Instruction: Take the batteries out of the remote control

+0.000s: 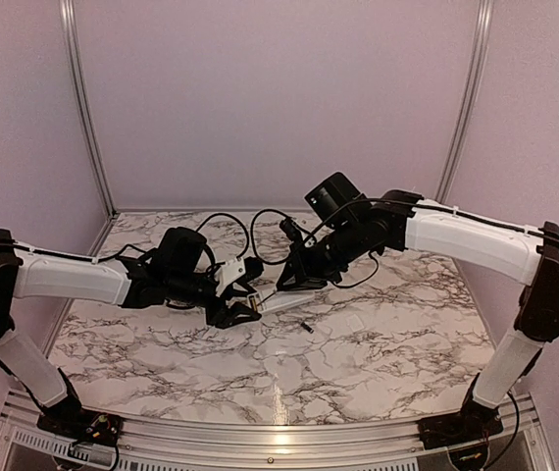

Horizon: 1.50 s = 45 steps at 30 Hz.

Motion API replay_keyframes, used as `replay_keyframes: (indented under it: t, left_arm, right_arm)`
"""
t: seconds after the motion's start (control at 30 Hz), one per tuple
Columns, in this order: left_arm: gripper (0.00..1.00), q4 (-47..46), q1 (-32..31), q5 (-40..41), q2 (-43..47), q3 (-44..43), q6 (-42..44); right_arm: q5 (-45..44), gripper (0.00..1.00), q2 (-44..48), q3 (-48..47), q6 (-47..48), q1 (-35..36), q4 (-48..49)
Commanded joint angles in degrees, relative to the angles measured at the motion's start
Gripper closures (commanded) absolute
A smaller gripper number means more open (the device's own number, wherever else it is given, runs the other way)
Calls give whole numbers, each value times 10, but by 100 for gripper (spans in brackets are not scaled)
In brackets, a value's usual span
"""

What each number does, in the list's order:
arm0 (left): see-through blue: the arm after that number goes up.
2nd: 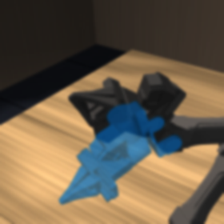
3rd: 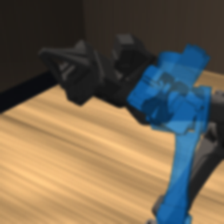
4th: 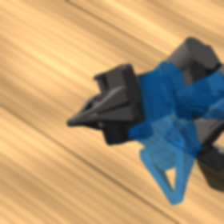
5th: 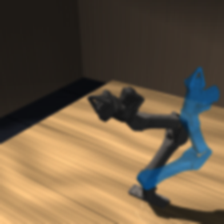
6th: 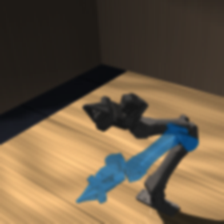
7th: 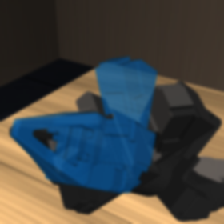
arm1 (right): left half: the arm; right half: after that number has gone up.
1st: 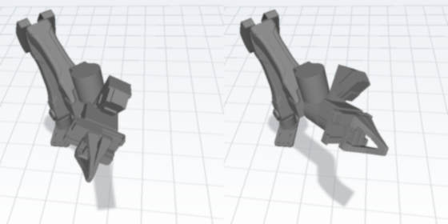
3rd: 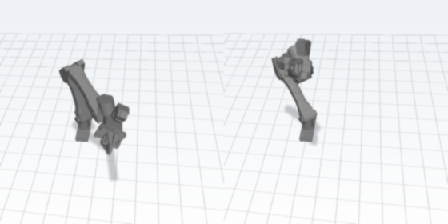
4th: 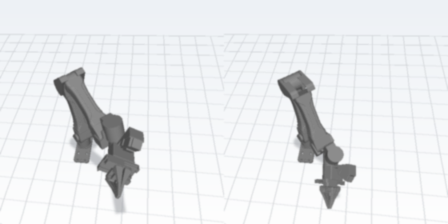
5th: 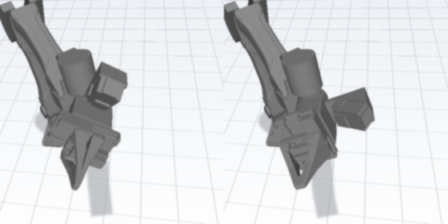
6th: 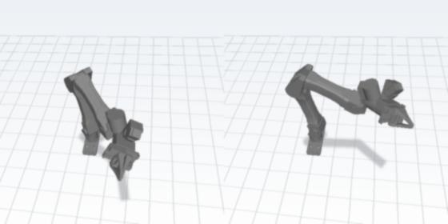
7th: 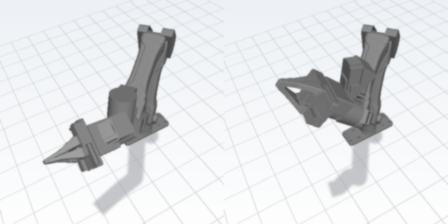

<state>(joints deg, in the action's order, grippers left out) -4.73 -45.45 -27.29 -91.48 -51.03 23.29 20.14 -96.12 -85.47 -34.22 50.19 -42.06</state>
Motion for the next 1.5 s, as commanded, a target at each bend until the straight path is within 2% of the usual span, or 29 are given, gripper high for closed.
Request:
replay_keyframes:
  t: [0.0,0.37,0.83,1.1,1.33,1.47]
  left_arm:
    - [55,-61,-11,15,26,15,-8]
    - [57,-133,-31,55,38,38,-11]
    - [56,-226,-32,74,76,62,-36]
    - [56,-234,-32,79,95,67,-42]
    - [56,-258,-36,81,114,84,-47]
    - [55,-263,-38,81,129,94,-46]
  right_arm:
    - [4,100,-27,-43,14,-4,-4]
    - [15,100,-42,-70,35,-9,-28]
    - [114,100,18,21,24,-49,53]
    - [134,100,13,19,29,-52,61]
    - [223,100,25,53,11,-67,132]
    - [263,100,21,57,34,-70,127]
